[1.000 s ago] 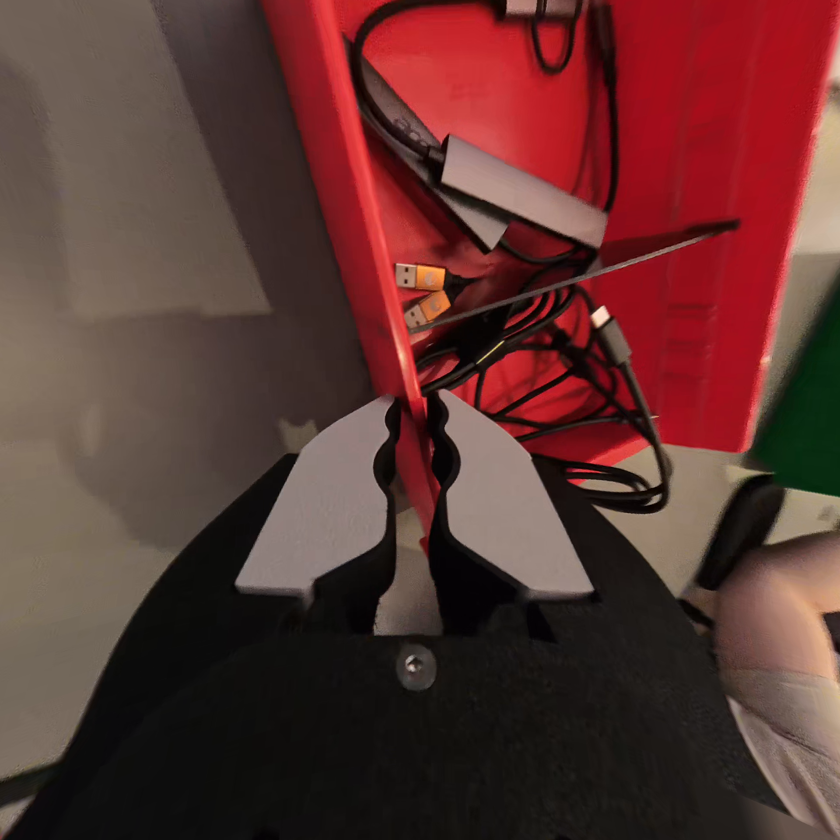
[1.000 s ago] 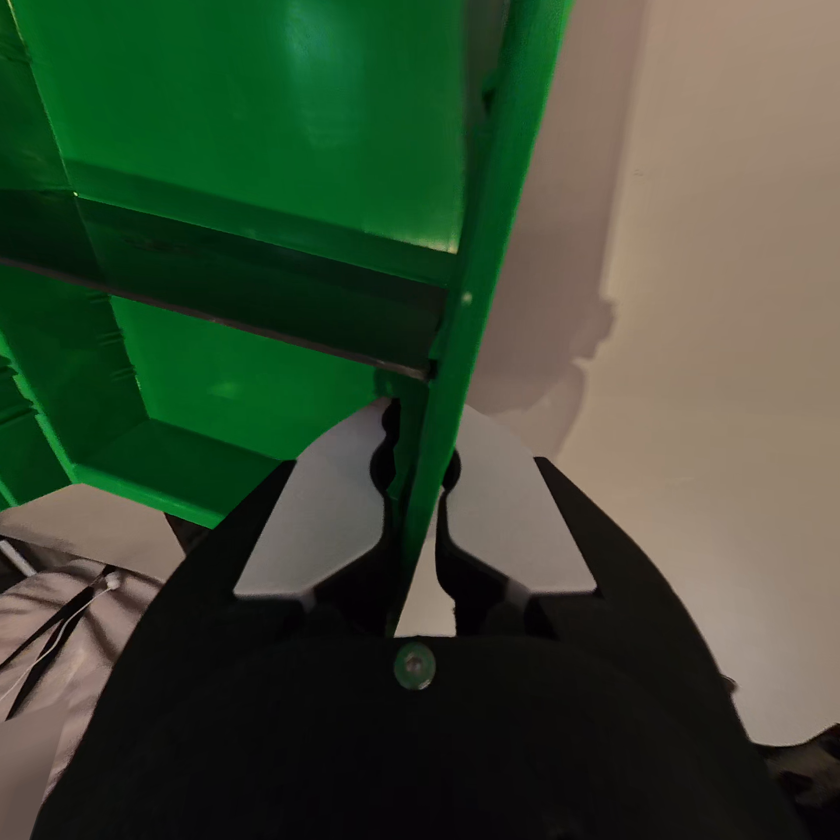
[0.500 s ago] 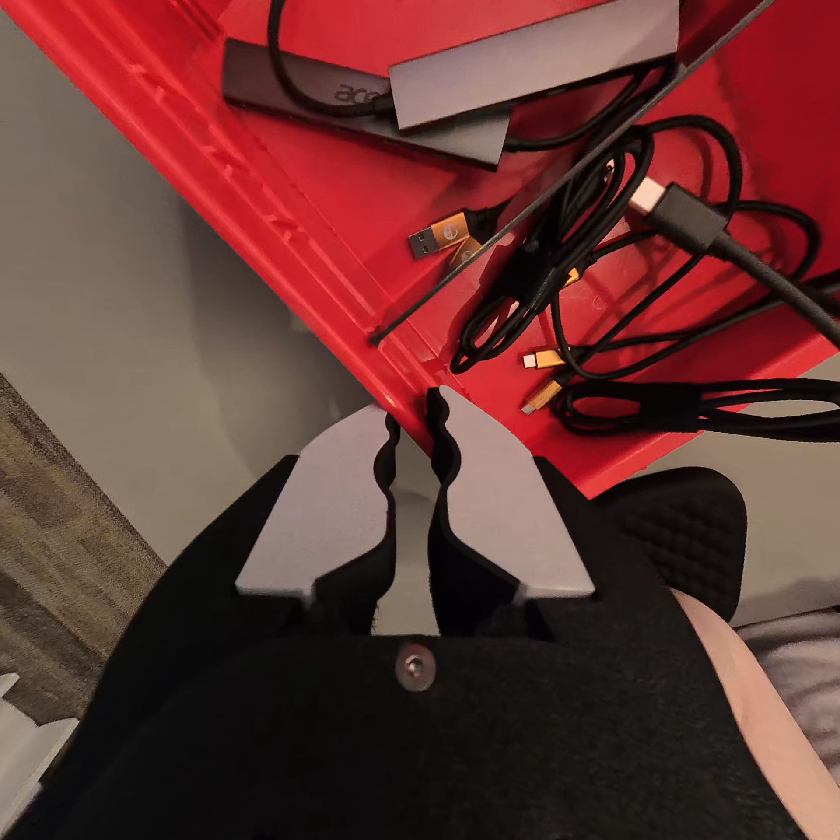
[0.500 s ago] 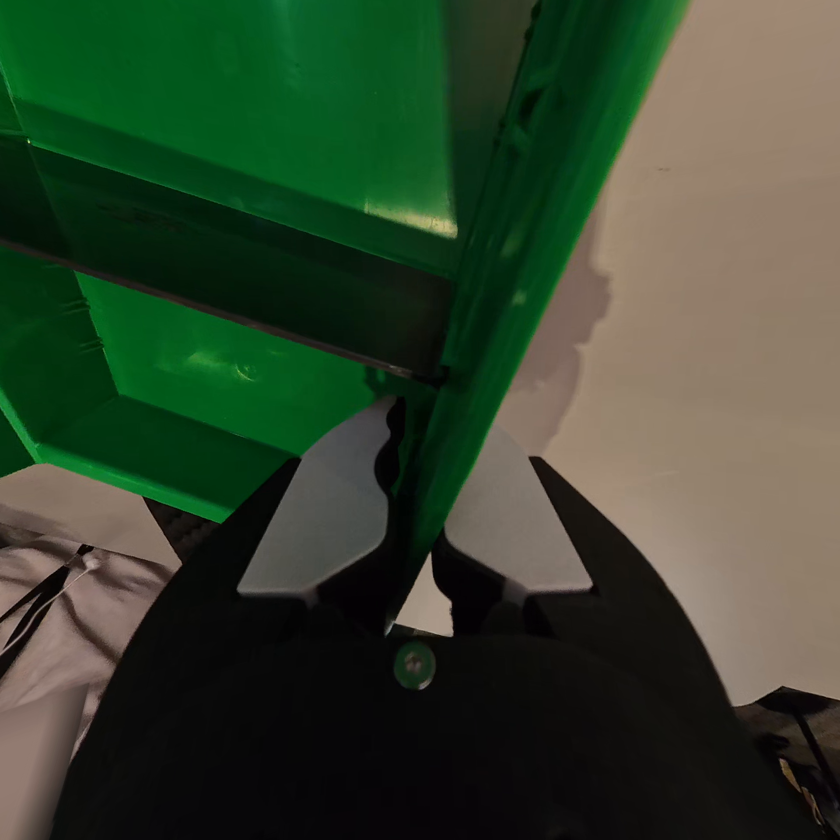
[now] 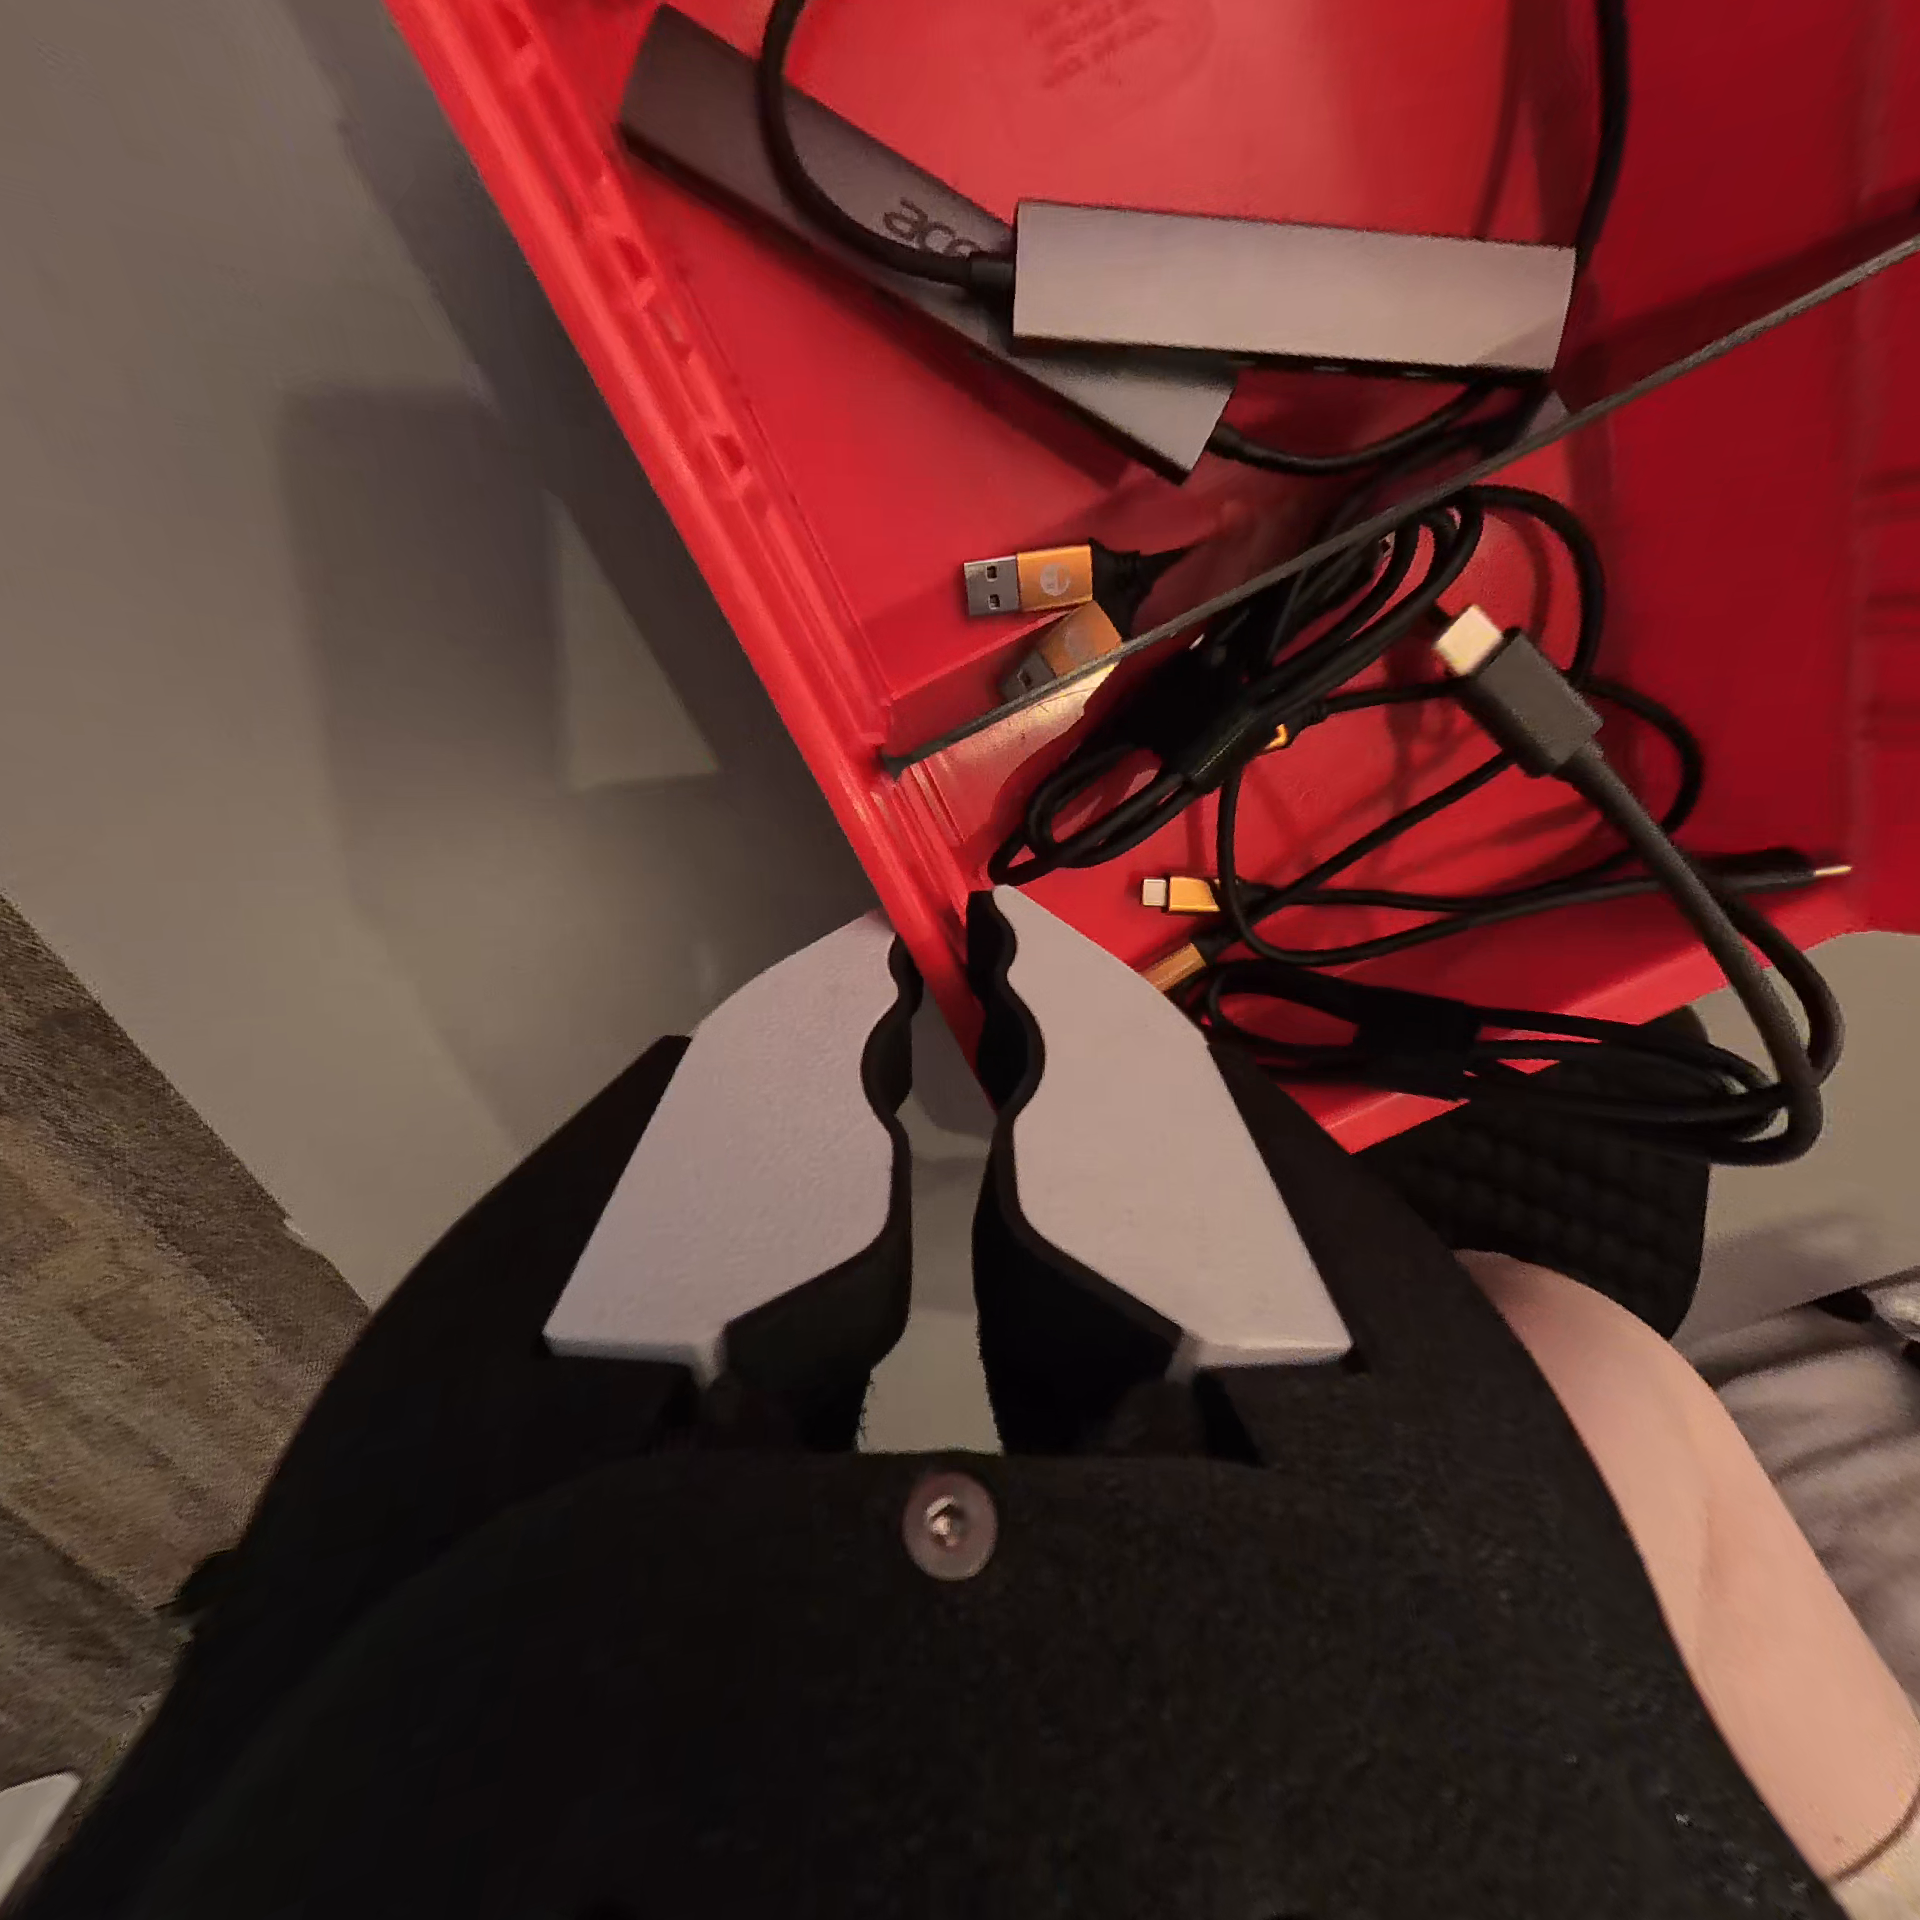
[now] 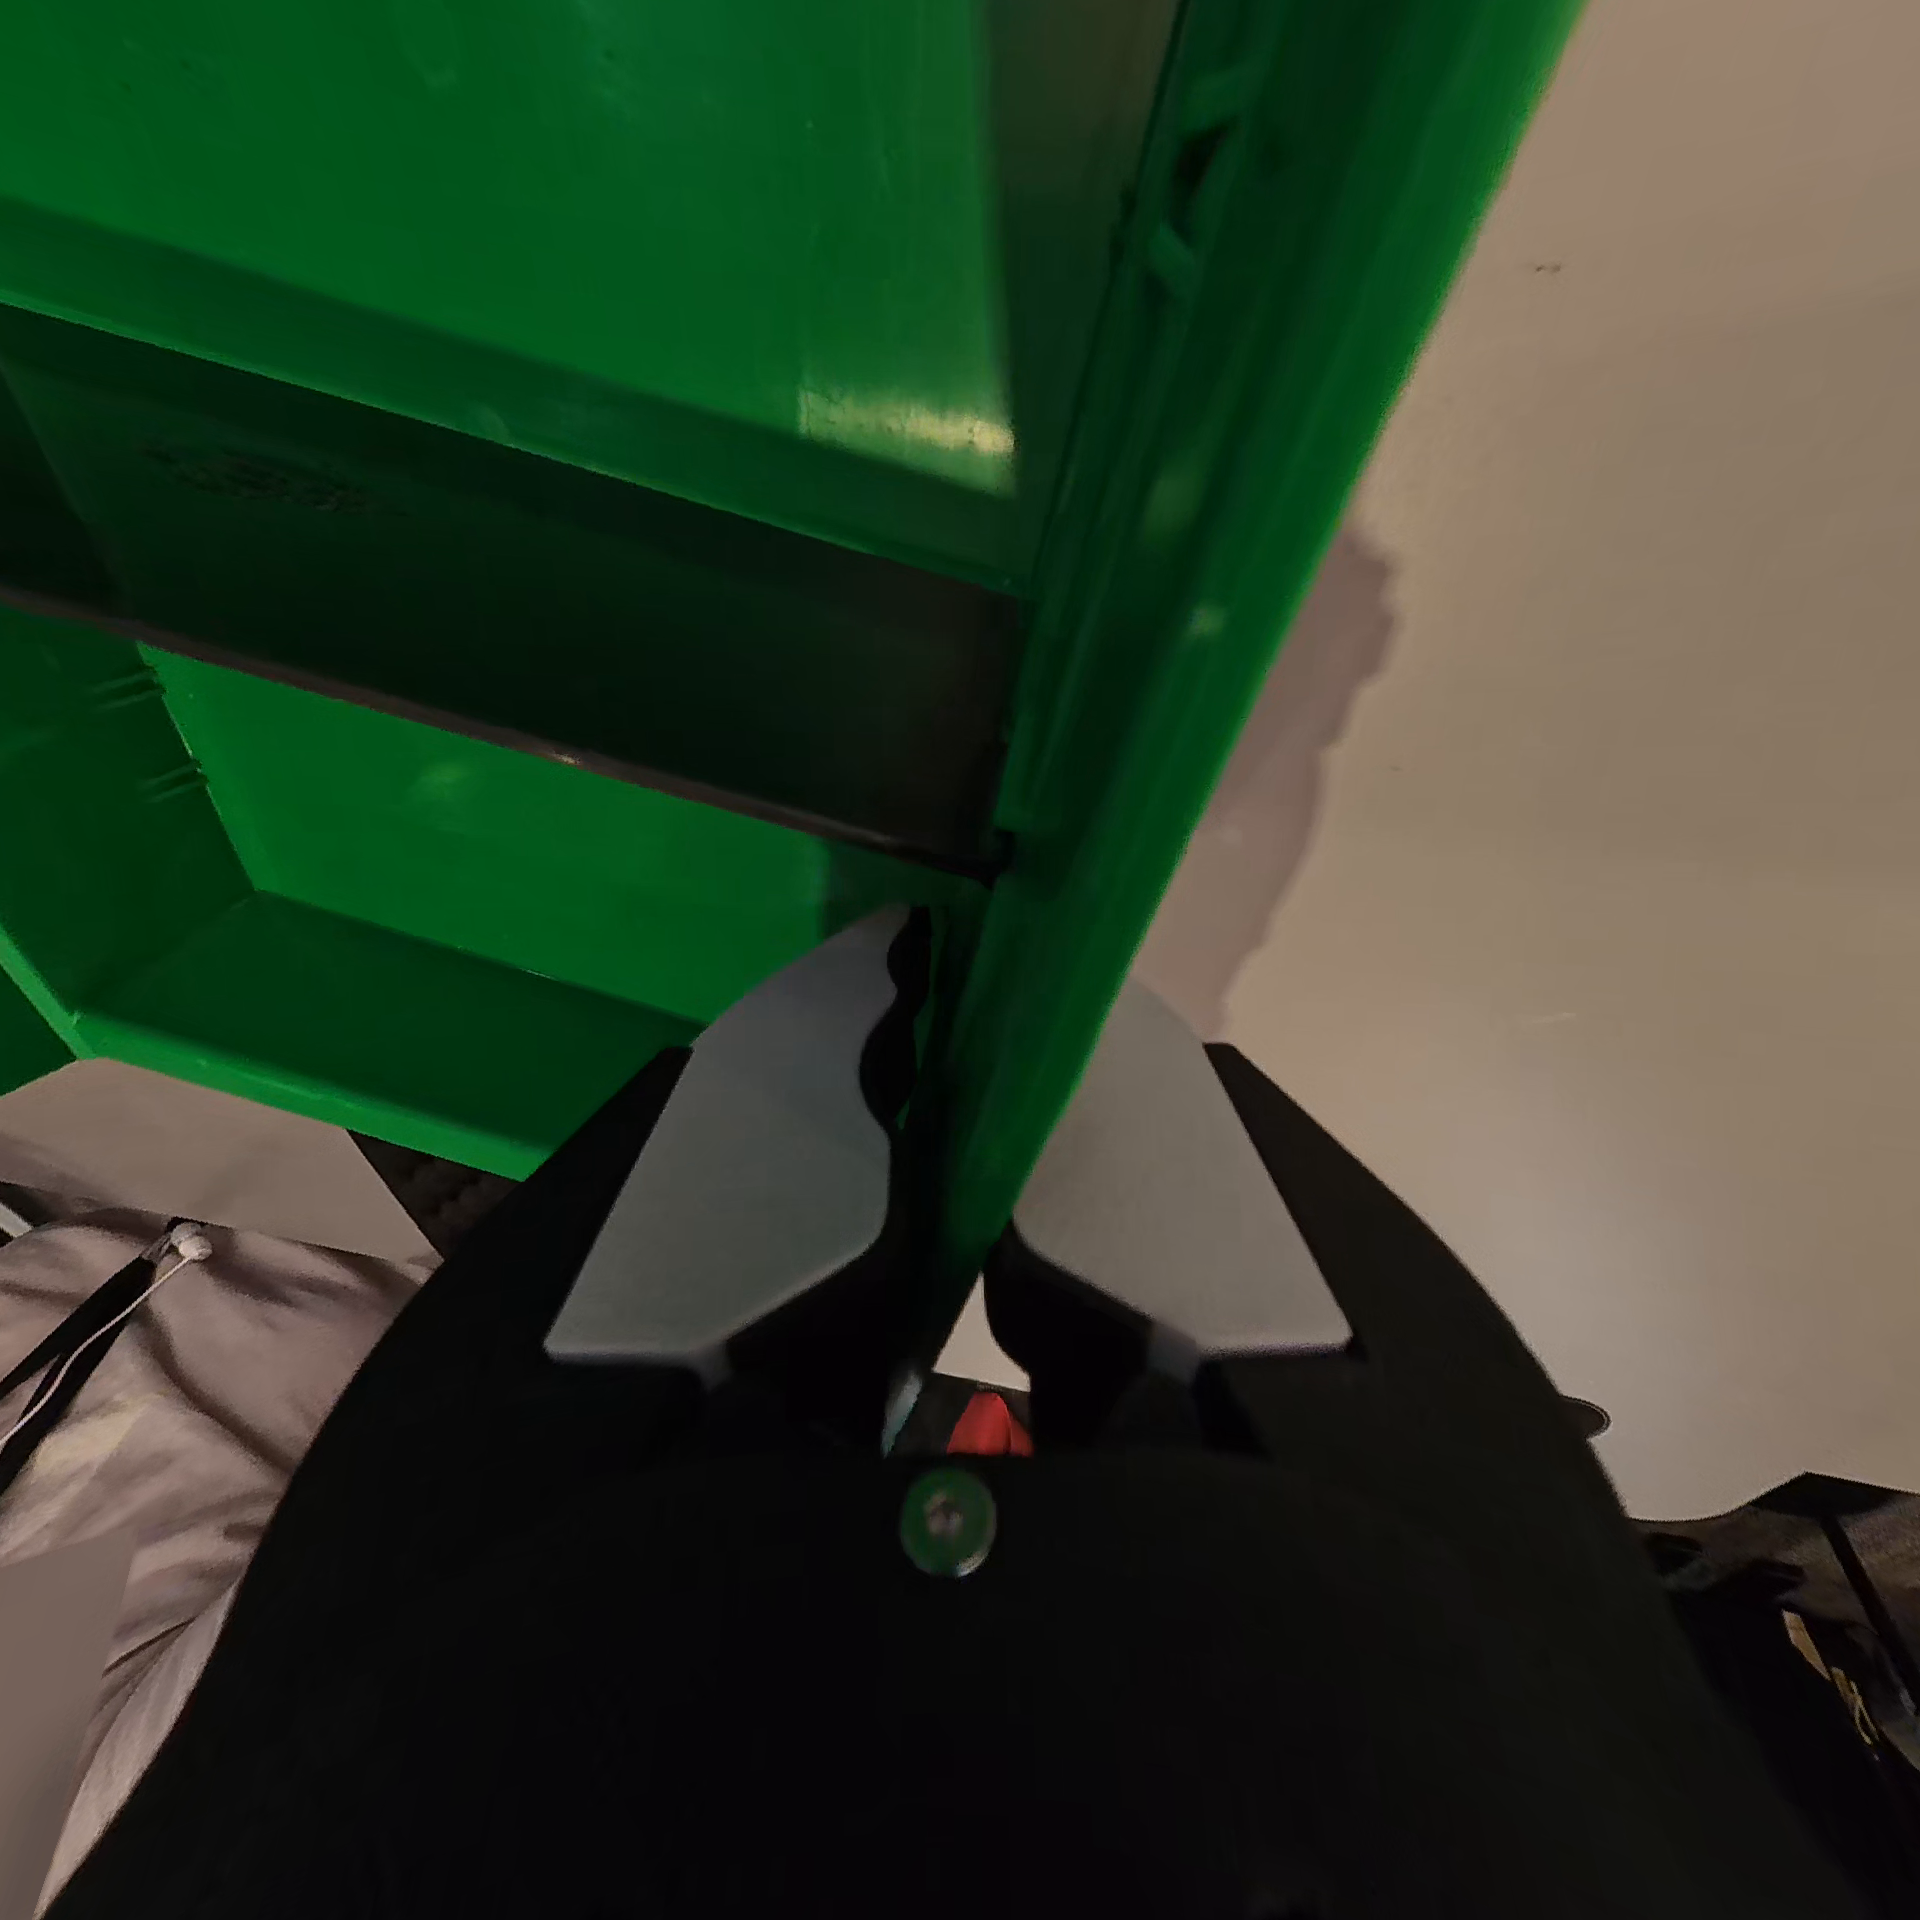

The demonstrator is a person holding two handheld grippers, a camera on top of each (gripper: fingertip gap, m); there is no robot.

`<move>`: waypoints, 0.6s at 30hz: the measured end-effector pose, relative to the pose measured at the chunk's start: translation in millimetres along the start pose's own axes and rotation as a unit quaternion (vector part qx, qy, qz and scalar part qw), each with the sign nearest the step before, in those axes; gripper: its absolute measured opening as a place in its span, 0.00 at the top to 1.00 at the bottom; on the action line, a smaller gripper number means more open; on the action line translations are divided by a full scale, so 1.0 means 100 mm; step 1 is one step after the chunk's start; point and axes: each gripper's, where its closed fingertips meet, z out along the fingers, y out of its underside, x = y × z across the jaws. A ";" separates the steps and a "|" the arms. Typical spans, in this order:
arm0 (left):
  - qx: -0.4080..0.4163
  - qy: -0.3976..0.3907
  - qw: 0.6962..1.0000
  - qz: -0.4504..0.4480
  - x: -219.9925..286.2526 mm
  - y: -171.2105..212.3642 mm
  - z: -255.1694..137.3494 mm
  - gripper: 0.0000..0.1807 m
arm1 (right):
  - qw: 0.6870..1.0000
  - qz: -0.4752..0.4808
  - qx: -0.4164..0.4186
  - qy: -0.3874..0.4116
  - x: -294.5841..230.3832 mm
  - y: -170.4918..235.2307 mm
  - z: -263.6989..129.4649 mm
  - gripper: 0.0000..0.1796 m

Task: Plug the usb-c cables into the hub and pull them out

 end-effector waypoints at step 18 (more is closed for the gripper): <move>-0.025 -0.023 0.999 -0.027 -0.02 -0.07 0.01 0.97 | 0.998 -0.018 0.057 0.013 0.14 -0.27 -0.05 0.97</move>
